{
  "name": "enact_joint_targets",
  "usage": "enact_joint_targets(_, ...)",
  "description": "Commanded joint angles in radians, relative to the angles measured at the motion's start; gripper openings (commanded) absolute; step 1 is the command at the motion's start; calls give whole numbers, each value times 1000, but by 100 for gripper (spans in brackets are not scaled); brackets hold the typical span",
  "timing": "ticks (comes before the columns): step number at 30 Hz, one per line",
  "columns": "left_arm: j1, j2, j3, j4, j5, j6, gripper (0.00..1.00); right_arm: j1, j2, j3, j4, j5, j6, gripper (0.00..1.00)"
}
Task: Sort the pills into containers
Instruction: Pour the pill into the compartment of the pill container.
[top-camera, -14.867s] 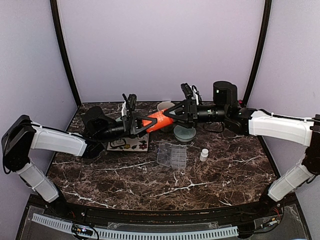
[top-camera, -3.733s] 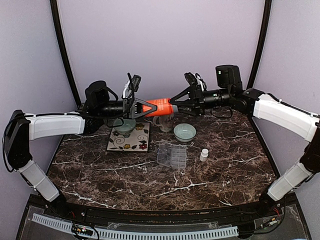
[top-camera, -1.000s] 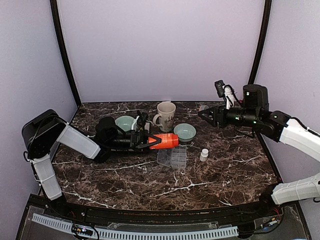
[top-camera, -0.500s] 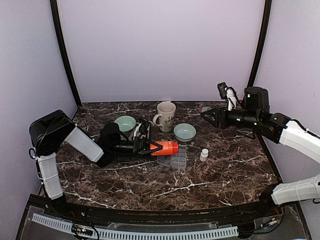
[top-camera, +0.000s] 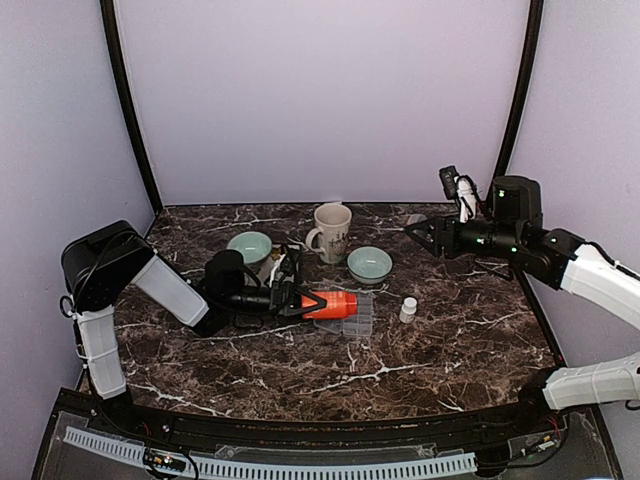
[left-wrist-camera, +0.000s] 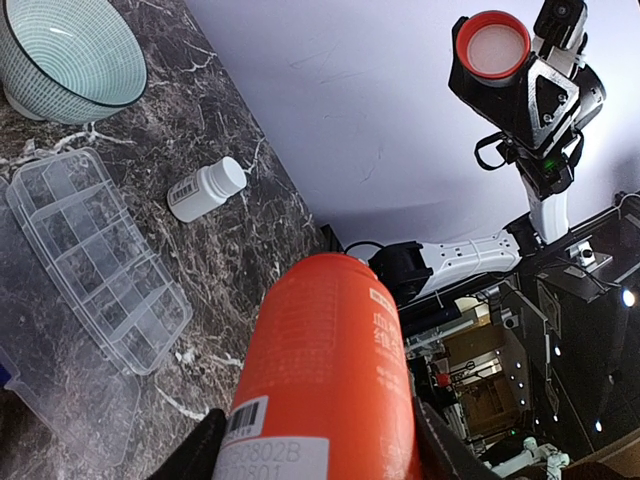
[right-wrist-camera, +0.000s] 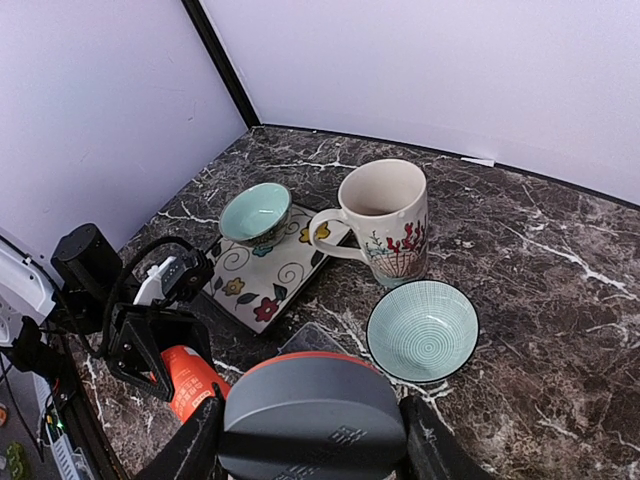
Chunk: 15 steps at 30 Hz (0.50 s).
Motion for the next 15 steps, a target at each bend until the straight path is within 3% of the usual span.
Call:
enact_joint_targets(1,-5,-9,-2,-27,2,55,0,-12,-22,-15,44,-9,1,4)
enact_joint_targets(15,-5,-7,23,-156,4,136,0,-19,-34,-24,37,-12,1,3)
